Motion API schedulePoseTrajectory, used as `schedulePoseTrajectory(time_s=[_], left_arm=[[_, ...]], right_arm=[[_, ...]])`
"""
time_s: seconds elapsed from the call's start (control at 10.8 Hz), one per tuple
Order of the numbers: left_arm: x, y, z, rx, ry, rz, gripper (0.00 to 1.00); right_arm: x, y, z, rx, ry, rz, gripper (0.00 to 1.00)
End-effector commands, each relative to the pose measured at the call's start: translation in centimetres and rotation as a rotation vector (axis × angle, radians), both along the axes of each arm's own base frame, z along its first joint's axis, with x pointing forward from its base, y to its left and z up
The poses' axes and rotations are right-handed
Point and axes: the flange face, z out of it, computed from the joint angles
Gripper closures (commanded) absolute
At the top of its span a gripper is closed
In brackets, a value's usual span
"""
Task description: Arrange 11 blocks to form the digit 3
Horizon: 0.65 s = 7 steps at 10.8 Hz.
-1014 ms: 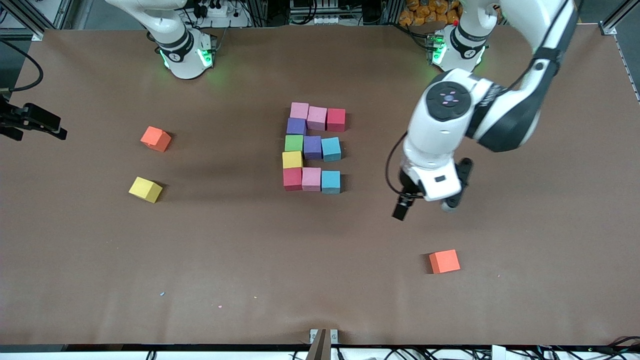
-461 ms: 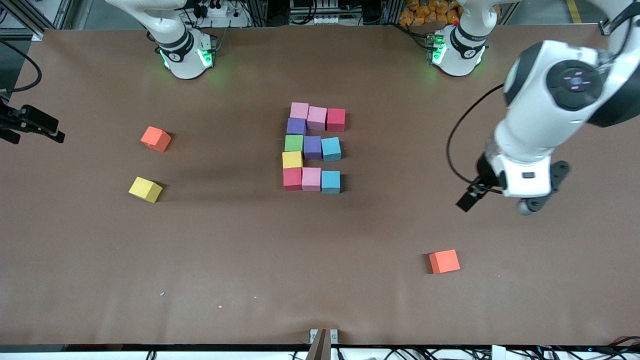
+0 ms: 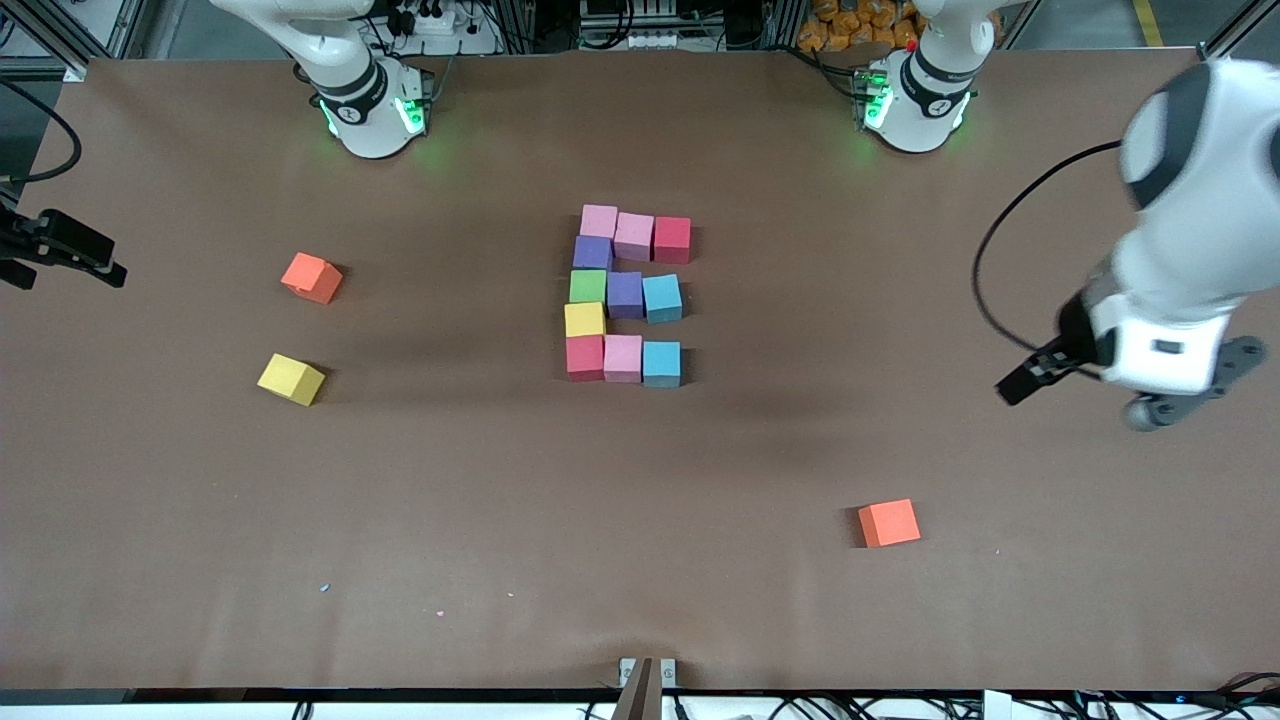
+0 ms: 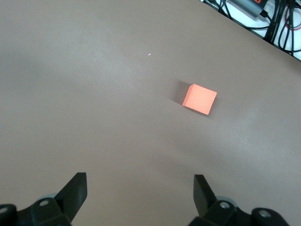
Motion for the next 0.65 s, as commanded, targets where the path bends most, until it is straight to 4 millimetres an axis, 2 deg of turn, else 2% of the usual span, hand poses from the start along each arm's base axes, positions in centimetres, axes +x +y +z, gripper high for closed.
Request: schedulePoseTrajectory(time_s=[0.0, 0.18, 0.28, 0.37, 0.55], left_arm=[[-1.4, 2.8, 1.8, -0.024, 0.01, -0.051, 0.0], [-1.6, 3.5, 1.9, -0.016, 0.024, -0.058, 0.0], [-1.7, 4.9, 2.0, -0.014, 0.033, -0.071, 0.0], [-1.7, 5.4, 1.9, -0.015, 0.044, -0.085, 0.0], [-2.3, 5.1, 2.3, -0.005, 0.063, -0.101, 0.0]], right_arm=[[-0.2, 0.1, 0.6, -0.012, -0.007, -0.008, 0.0], [-0.3, 0.1, 0.7, -0.012, -0.004, -0.009, 0.0], [-0.3, 0.1, 0.7, -0.012, -0.004, -0.009, 0.0], [-0.3, 0.1, 0.6, -0.012, -0.002, -0.009, 0.0], [-0.3, 0.1, 0.6, -0.012, -0.002, -0.009, 0.0]])
